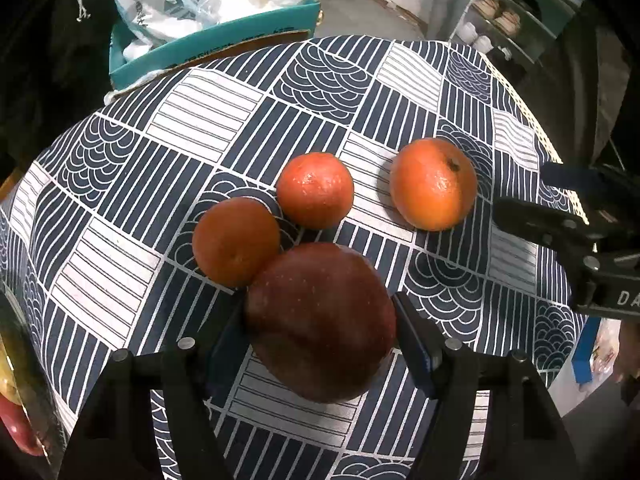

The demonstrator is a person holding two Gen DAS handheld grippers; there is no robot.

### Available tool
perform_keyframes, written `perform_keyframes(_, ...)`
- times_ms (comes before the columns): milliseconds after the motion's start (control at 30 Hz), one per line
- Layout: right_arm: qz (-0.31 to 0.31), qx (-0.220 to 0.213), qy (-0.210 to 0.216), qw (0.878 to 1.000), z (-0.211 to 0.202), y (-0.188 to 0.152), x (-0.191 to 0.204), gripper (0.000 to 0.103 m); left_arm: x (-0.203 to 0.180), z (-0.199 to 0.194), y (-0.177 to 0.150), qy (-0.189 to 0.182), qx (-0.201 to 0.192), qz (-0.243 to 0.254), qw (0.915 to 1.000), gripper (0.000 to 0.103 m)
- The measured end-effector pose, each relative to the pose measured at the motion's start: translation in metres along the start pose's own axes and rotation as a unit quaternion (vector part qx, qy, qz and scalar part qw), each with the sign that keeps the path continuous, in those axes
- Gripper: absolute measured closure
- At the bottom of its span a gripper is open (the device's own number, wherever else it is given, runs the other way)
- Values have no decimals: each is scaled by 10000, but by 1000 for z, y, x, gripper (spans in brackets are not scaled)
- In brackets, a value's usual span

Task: Organize fruits
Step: 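Approach the orange with the right tool while the left tool approaches the red apple, then close the right tool on the orange while the left tool grasps the red apple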

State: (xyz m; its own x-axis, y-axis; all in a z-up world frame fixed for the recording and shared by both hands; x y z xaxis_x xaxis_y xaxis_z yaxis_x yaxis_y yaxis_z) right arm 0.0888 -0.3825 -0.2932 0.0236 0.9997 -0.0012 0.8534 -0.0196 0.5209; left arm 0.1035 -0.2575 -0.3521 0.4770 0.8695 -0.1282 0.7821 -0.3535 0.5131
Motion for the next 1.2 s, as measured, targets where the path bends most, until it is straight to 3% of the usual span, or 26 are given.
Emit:
perform_keyframes(233, 64, 63, 404, 9991, 22, 3, 19, 16, 11, -11, 2, 170, -143, 94, 9997, 31)
perform_keyframes(467, 35, 202, 533, 9984, 52, 4, 36, 16, 23, -25, 9, 247, -287, 70, 9993, 31)
perform_keyframes(700, -79, 236, 376, 9990, 67, 4, 43, 35, 33, -32, 9, 269, -355, -1, 9990, 31)
perform_keyframes(1200, -41, -59, 118, 9999, 45, 7, 35, 38, 45, -60, 15, 309, -585, -122, 9977, 31)
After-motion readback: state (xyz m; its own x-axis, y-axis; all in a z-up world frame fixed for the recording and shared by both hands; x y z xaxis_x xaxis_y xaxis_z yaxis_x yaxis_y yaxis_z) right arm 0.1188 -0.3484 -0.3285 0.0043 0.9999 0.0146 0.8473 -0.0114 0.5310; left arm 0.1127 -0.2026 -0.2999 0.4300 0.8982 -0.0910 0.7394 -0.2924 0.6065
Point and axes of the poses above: each gripper's, at about its wrist camera, not at the fingertips, and z roughly the way its jaws point, x to its left, y to its top, the point moved 10 cm from there along z, roughly the way its jaws point, and after that the axes turned 13 degrees about -x, right-handed, at the moved point
